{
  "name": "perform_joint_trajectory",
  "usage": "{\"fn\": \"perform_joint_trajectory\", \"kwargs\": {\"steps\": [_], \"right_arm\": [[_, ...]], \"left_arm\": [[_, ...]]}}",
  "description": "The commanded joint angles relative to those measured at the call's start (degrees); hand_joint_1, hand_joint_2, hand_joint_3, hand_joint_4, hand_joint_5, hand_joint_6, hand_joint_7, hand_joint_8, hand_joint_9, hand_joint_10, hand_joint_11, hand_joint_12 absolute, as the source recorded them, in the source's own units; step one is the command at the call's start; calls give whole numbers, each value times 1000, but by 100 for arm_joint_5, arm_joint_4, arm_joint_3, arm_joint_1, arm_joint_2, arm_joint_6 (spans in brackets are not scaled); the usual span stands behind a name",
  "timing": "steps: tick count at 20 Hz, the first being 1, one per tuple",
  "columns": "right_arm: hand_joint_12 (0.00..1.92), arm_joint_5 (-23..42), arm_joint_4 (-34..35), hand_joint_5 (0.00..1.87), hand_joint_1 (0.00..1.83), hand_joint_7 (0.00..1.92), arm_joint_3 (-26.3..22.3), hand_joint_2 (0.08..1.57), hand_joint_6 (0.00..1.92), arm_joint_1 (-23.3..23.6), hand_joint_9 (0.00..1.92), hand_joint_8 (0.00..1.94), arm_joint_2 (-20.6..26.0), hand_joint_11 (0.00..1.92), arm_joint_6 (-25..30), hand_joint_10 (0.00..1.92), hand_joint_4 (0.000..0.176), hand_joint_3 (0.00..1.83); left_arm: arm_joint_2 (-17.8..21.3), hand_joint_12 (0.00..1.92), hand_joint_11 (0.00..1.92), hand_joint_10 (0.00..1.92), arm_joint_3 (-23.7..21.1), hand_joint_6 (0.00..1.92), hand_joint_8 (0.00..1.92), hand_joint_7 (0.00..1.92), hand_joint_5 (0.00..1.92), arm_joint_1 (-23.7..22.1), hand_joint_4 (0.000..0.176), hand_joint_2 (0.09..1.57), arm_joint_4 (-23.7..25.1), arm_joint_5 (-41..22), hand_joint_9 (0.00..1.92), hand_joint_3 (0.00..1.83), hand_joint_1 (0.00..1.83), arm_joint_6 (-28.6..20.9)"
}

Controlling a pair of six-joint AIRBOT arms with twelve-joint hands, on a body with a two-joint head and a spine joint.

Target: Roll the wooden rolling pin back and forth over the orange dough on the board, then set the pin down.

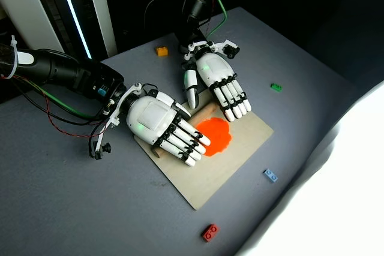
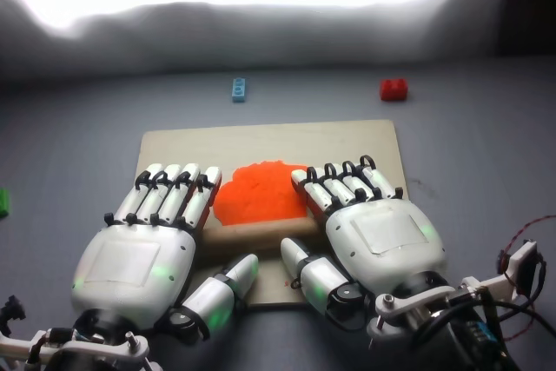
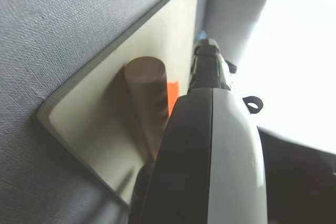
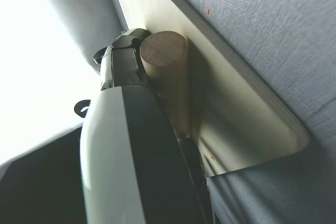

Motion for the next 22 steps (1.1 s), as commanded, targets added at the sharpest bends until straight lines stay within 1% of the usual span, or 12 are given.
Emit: {"fn": "perform_joint_trajectory", "kwargs": {"steps": [1,10,16,17,22], "right_arm": [[569,554,-397,203,0,220,32,1473,5,52,210,4,-21,0,8,7,0,0],[573,998,-470,203,0,221,198,1473,4,67,211,3,-245,0,-88,6,0,0],[575,914,-470,204,0,221,288,1472,4,52,211,2,-268,0,-50,5,0,0],[613,888,-470,214,0,239,304,1472,6,56,227,6,-271,0,-41,10,0,0],[624,794,-470,217,0,244,410,1472,6,30,232,6,-273,0,-19,10,0,0]], "left_arm": [[-19,0,0,0,39,0,0,0,0,-52,0,1333,312,-548,0,2,0,14],[-101,0,0,0,196,0,0,0,0,-121,0,1333,307,-487,0,2,0,14],[-155,0,0,0,306,0,0,0,0,-197,0,1333,313,-431,0,2,0,74],[-157,0,0,0,319,0,0,0,0,-207,0,1334,314,-429,0,2,0,87],[-158,0,0,0,389,0,0,0,0,-251,0,1334,316,-370,0,2,0,190]]}}
